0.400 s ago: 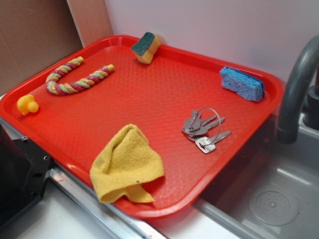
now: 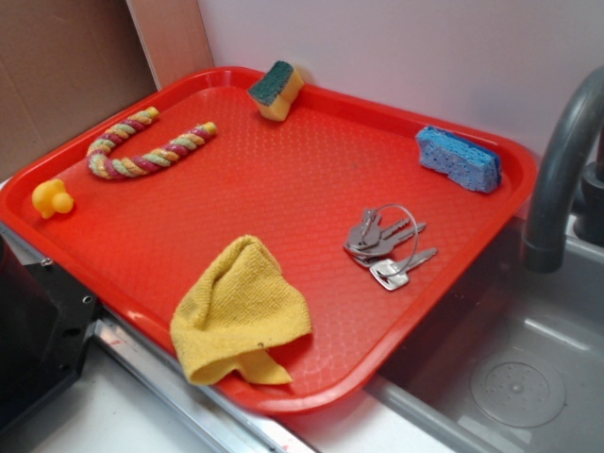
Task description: Grab the silver keys.
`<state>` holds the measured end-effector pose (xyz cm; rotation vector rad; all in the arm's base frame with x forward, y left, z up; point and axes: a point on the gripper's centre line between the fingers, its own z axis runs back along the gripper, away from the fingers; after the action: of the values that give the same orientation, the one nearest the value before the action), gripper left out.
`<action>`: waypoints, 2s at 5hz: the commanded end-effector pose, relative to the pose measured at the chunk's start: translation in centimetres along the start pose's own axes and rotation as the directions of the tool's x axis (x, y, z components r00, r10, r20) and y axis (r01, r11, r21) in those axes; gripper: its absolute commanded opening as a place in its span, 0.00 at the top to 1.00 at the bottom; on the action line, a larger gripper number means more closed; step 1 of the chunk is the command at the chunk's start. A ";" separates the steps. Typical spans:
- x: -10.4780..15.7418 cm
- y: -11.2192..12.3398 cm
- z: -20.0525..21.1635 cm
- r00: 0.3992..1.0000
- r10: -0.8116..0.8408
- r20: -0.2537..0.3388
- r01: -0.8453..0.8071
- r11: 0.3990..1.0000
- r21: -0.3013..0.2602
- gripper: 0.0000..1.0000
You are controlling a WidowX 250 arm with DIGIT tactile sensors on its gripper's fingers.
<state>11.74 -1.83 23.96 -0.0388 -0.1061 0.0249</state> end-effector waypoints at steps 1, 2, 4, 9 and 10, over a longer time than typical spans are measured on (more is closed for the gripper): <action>6.3 -1.0 -4.6 0.988 -0.147 0.054 0.149 0.988 -0.030 0.00; 8.9 -3.0 -6.8 0.945 -0.261 0.197 0.280 0.957 -0.078 0.00; 9.9 -7.6 -12.0 0.835 -0.494 0.244 0.533 0.835 -0.133 0.00; 11.8 -11.8 -16.9 0.697 -0.711 0.093 0.714 0.701 0.005 0.00; 12.3 -14.3 -18.6 0.632 -0.770 0.085 0.772 0.636 0.020 0.00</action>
<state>26.06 -15.53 5.85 -0.0081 -0.1504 -0.8641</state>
